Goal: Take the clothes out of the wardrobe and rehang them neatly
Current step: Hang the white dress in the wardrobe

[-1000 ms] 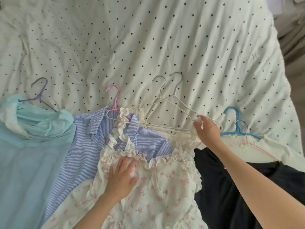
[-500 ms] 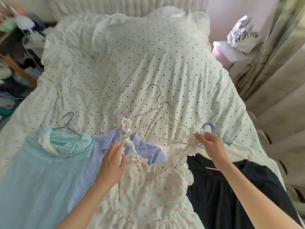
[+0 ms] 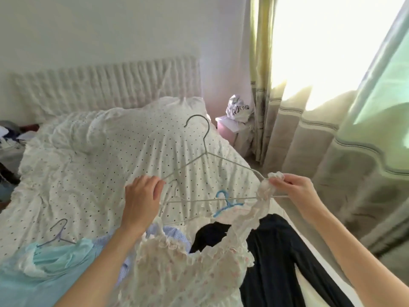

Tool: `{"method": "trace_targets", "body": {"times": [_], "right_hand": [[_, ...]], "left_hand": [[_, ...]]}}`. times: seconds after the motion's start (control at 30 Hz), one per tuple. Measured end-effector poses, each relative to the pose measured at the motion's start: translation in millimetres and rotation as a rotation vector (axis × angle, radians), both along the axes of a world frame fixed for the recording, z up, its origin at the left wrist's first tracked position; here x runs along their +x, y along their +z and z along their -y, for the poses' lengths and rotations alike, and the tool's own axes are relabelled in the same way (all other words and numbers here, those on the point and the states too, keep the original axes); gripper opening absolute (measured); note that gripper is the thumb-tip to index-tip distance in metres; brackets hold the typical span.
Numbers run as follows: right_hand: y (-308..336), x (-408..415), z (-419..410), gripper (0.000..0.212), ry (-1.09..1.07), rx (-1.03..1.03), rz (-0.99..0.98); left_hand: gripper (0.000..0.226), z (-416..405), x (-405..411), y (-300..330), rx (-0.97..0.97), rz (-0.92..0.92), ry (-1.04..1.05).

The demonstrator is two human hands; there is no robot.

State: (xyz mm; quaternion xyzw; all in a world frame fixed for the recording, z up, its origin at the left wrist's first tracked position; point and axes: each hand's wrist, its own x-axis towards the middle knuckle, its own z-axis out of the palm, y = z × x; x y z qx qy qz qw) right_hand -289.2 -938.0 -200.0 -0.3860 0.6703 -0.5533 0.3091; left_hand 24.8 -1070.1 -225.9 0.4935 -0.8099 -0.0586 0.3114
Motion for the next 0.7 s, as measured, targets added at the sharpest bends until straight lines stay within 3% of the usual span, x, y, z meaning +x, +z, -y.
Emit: {"method": "trace_targets", "body": {"times": [0.2, 0.33, 0.47, 0.6, 0.7], "right_hand": [[69, -41, -127, 0.02, -0.228, -0.04, -0.254], [98, -46, -231, 0.002, -0.5, -0.033, -0.415], [117, -19, -334, 0.029, -0.786, -0.023, -0.47], [129, 30, -438, 0.061, -1.042, 0.005, -0.548], [139, 77, -507, 0.042, -1.226, 0.059, -0.574]], "left_hand": [[0.021, -52, -84, 60, -0.161, -0.173, -0.297], [0.02, -102, -148, 87, -0.23, -0.28, -0.516], [0.034, -154, -200, 105, -0.219, -0.369, -0.804], [0.026, -236, -237, 118, -0.167, -0.413, -1.044], [0.016, -308, -248, 127, -0.095, -0.427, -1.204]]}}
